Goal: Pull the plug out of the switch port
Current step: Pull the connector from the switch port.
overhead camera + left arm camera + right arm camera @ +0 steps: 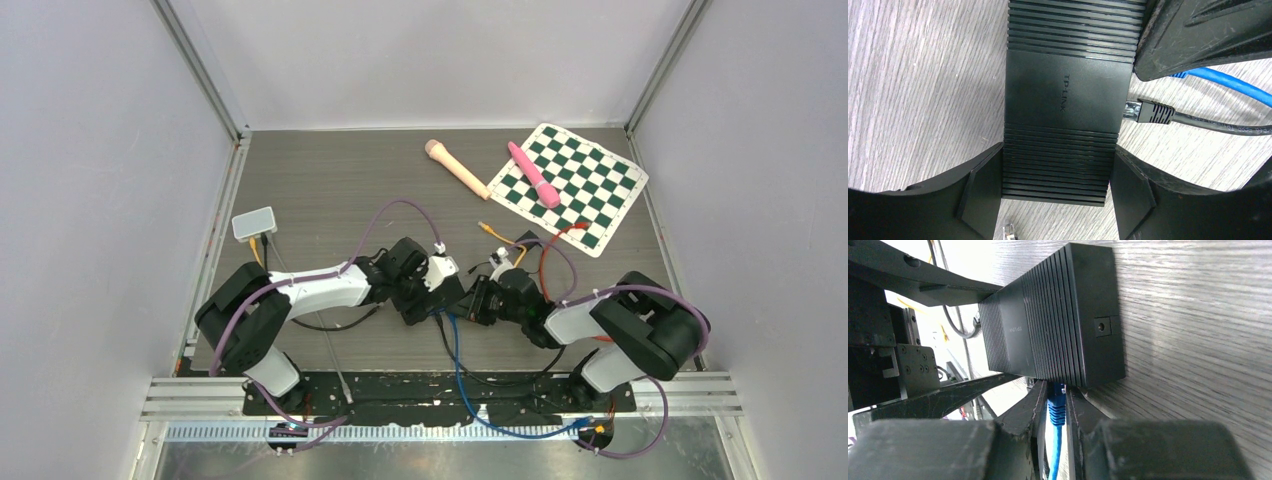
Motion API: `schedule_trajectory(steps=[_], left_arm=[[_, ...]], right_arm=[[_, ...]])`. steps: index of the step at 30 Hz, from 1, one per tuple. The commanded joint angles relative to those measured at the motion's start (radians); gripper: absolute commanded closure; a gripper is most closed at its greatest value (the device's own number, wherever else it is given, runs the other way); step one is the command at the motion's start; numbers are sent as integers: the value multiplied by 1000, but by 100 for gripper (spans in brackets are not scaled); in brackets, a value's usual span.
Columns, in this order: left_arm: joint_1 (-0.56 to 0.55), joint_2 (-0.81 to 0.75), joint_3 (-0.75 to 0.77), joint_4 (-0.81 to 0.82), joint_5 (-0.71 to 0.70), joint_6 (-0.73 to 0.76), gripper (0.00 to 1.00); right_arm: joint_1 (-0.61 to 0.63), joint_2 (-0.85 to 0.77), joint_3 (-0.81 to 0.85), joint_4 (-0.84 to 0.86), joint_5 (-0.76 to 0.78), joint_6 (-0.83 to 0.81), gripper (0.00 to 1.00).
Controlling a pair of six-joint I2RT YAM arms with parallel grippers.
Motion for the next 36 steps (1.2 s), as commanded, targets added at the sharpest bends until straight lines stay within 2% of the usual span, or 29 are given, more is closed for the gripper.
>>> schedule_trajectory(steps=[1,7,17,21,26,28,29,30,32,36], left_arm=[[-4,-29,19,-6,16,-11,49],[-5,-37,22,-13,0,-14,50],[-4,-23,33,-23,-21,-26,52],[-5,-19,38,-26,-25,-28,53],[-4,-27,33,-25,-5,-22,54],[-4,-32,30,-24,8,-17,54],[-4,-33,28,-22,13,-17,54],[-5,-33,25,-21,18,-15,54],[-4,-27,30,-26,30,-14,54],[-4,-20,34,-31,56,-13,55]], right_arm=[[1,-59,47,-157,-29,-116,95],[10,-68,76,-198,-65,-155,95],[23,-56,0,-27,-63,-74,95],[61,-96,39,-225,42,-117,95],[73,-154,33,-262,107,-114,94],[73,-158,33,-264,120,-104,85],[73,-155,35,-256,123,-96,78],[72,-145,36,-252,134,-91,67],[72,-119,36,-231,156,-75,60],[66,-57,27,-146,148,-27,56]])
